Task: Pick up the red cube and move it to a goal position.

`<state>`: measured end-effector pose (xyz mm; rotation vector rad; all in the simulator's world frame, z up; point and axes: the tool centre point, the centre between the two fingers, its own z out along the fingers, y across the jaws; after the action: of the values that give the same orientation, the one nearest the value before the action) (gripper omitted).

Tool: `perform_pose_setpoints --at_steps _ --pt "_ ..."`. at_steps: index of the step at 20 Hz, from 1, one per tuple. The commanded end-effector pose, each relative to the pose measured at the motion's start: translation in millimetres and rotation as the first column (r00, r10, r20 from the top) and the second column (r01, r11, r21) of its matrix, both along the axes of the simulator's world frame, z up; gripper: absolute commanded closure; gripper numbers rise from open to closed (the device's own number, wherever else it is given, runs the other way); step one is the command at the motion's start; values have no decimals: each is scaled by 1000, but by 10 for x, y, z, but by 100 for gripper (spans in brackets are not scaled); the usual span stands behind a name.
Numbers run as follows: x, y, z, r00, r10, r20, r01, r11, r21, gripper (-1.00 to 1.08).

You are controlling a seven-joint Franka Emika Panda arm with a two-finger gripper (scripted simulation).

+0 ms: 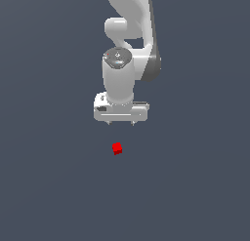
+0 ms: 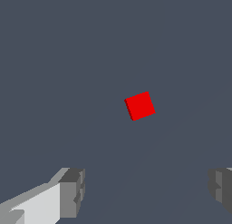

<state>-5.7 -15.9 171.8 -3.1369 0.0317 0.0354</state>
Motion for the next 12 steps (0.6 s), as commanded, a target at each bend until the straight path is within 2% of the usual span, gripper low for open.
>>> perform_pose_setpoints --at_steps 1,12 --pt "0 0 0 1000 0 0 0 1000 0 -92" --pt "77 -62 -322 997 72 5 -72 997 0 -92"
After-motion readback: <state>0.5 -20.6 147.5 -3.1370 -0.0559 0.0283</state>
